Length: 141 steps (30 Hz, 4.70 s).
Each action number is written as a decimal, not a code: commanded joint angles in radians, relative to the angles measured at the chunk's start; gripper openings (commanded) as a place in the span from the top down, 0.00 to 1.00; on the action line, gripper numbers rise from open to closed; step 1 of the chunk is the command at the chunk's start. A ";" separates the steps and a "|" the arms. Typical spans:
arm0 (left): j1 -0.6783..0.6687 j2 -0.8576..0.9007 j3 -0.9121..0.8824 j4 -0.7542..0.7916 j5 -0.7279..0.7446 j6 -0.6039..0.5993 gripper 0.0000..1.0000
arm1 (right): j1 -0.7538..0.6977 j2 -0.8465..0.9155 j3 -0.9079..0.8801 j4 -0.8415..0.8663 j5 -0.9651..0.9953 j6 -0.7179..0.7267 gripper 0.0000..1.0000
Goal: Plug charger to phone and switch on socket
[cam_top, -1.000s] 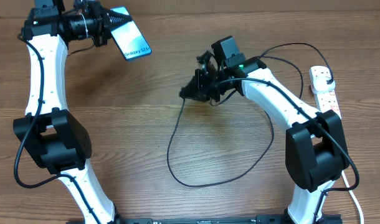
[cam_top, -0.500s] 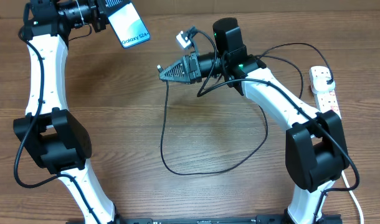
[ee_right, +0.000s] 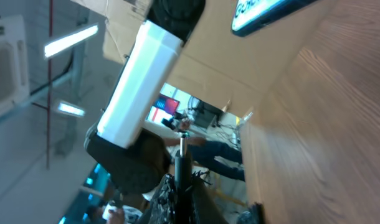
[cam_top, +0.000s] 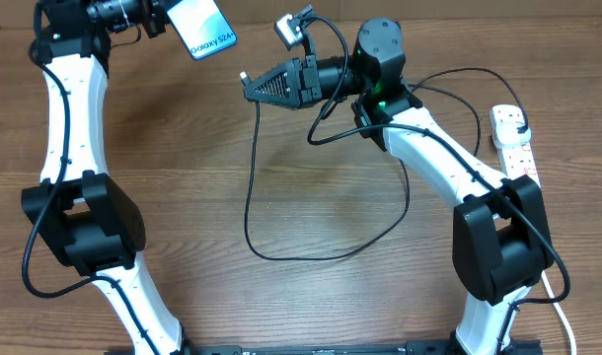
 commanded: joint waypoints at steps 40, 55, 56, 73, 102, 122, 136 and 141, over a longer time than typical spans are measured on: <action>-0.103 -0.034 0.017 0.322 0.207 -0.223 0.95 | -0.007 -0.031 0.018 0.090 0.097 0.147 0.96; -0.121 -0.034 0.017 0.321 0.192 -0.223 0.95 | -0.006 -0.031 0.018 0.090 0.113 0.147 0.96; -0.122 -0.034 0.017 0.322 0.192 -0.223 0.95 | -0.006 -0.031 0.018 0.090 0.113 0.147 0.96; -0.149 -0.034 0.017 0.321 0.168 -0.211 0.95 | -0.007 -0.031 0.018 0.090 0.135 0.147 0.96; -0.135 -0.034 0.017 0.321 0.104 -0.212 0.96 | -0.037 -0.031 0.018 0.089 0.163 0.147 0.96; -0.130 -0.034 0.017 0.321 0.086 -0.216 0.96 | -0.046 -0.031 0.018 0.089 0.166 0.147 0.96; -0.129 -0.034 0.017 0.321 0.084 -0.216 0.96 | -0.048 -0.031 0.018 0.090 0.178 0.147 0.96; -0.130 -0.034 0.017 0.321 0.084 -0.216 0.96 | -0.048 -0.031 0.018 0.089 0.195 0.147 0.96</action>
